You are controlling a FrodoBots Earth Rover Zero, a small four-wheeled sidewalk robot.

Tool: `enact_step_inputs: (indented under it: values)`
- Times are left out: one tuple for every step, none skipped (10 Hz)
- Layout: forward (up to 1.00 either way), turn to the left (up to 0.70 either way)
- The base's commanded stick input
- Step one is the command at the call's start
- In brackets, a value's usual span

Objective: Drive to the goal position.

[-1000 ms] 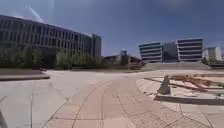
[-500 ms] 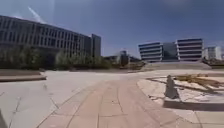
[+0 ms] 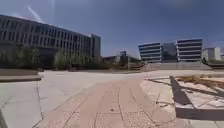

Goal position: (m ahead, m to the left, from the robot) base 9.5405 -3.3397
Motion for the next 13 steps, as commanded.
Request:
enact_step_inputs:
  values:
    - [0.7,-0.05]
    - [0.7,-0.05]
    - [0.7,-0.17]
    - [0.7,-0.18]
    - [0.7,-0.19]
    - [0.7,-0.19]
    - [0.7,-0.18]
    - [0.7,-0.1]
    - [0.7,-0.05]
    - [0.7,-0.05]
    - [0.7,-0.05]
    - [0.7,-0.05]
    - [0.7,-0.05]
